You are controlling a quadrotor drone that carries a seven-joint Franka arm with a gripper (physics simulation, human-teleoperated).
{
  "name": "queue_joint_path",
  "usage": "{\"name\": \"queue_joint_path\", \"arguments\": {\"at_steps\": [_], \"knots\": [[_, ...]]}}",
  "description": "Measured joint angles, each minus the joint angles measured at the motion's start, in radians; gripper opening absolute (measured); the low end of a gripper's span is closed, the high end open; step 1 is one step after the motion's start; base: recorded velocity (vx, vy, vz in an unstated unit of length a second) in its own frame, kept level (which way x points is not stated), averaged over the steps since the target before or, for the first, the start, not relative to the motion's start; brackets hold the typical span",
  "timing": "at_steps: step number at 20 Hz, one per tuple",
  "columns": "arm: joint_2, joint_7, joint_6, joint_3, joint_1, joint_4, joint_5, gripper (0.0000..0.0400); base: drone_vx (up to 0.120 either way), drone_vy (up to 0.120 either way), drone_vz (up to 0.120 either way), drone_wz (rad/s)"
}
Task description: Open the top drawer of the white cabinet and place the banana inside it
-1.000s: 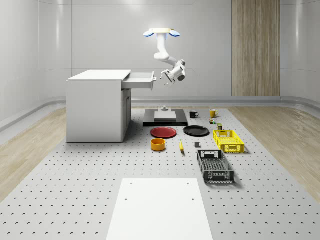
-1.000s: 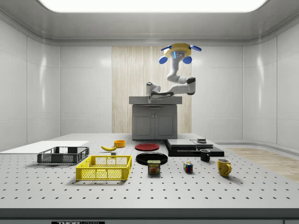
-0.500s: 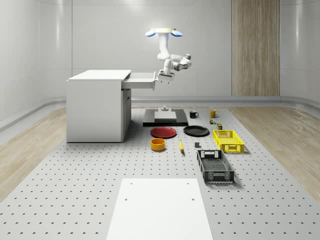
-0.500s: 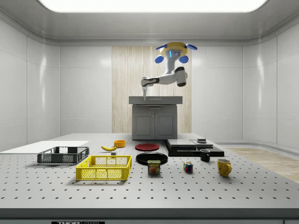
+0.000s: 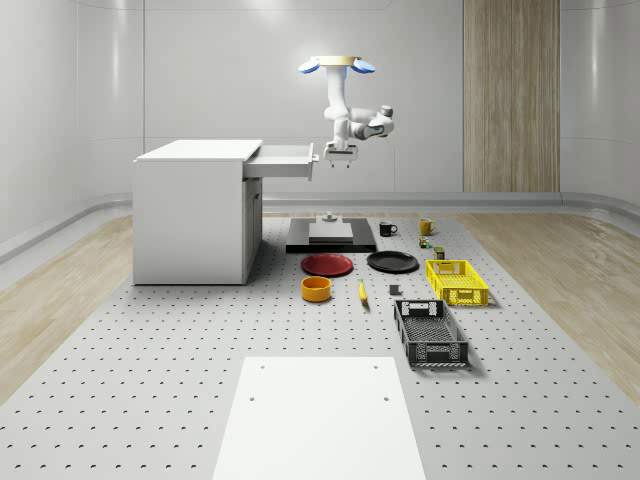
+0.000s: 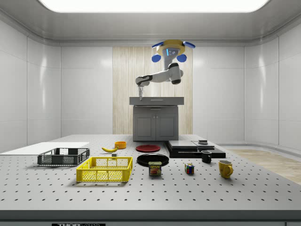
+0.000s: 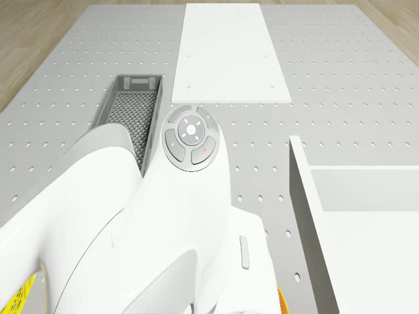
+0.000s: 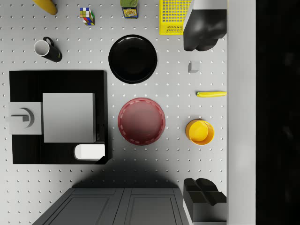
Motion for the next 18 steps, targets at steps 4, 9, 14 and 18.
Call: {"name": "queue_joint_path", "arguments": {"at_steps": [4, 9, 14, 18], "knots": [[-0.009, -0.009, -0.001, -0.003, 0.008, -0.001, 0.002, 0.04, 0.12, 0.12, 0.0, 0.0], [-0.018, -0.015, 0.002, -0.005, 0.014, -0.001, 0.001, 0.04, 0.12, 0.12, 0.0, 0.0], [-0.026, -0.018, 0.007, -0.006, 0.018, -0.001, -0.001, 0.04, 0.12, 0.024, 0.0, 0.0], [-0.031, -0.019, 0.012, -0.007, 0.019, 0.0, -0.003, 0.04, 0.12, 0.0, -0.09, 0.0]]}}
